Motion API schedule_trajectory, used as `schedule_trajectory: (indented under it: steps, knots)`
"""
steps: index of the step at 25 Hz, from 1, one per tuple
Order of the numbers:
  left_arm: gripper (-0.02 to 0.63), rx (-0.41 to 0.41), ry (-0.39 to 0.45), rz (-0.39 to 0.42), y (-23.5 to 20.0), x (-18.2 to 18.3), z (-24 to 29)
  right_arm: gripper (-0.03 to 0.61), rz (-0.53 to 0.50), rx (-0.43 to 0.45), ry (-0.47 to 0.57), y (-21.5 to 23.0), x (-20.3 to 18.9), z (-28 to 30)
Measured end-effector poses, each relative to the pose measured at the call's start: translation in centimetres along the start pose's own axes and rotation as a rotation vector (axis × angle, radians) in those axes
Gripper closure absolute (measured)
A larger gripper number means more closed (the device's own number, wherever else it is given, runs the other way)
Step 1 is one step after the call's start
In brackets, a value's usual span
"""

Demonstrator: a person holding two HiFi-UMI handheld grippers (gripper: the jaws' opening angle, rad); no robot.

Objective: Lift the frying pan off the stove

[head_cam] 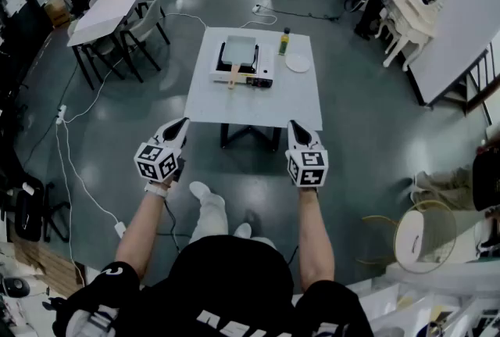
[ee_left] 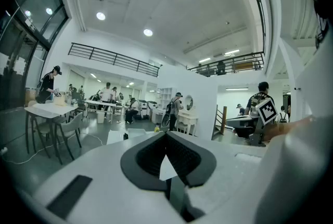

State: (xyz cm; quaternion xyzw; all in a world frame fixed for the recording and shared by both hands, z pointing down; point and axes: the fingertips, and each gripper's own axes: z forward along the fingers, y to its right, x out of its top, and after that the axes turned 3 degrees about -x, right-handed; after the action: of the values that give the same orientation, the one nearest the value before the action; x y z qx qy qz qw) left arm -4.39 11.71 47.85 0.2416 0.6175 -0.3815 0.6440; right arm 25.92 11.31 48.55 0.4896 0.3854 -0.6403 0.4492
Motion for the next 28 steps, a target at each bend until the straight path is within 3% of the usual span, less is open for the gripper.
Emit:
schedule_trajectory:
  steps: [28]
  knots:
    - [0.615,-0.022,-0.001,0.011,0.5,0.3,1.2,0.583,0.024,0.005,0.025,0.5,0.3,0.1]
